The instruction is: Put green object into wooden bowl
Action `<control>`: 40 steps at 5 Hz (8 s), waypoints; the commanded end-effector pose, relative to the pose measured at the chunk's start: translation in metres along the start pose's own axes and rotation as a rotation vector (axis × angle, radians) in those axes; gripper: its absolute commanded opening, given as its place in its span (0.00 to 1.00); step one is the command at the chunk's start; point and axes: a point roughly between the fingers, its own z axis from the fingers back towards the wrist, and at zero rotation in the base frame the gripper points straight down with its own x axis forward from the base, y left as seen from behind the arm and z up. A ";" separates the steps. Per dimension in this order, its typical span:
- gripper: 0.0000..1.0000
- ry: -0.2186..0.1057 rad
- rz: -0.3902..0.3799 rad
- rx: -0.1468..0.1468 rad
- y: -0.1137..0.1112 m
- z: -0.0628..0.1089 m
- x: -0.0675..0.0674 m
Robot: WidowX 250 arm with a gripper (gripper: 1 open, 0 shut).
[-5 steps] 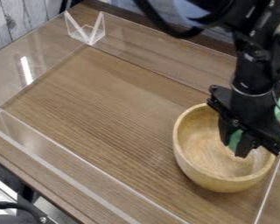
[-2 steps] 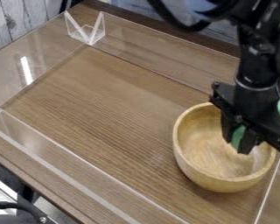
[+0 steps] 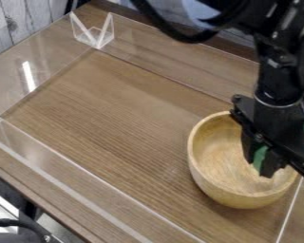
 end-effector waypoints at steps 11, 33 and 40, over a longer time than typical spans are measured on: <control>1.00 -0.056 0.500 0.161 0.120 0.088 -0.086; 0.00 0.157 0.045 0.021 0.049 0.022 -0.018; 0.00 0.207 0.048 0.006 -0.004 -0.053 0.025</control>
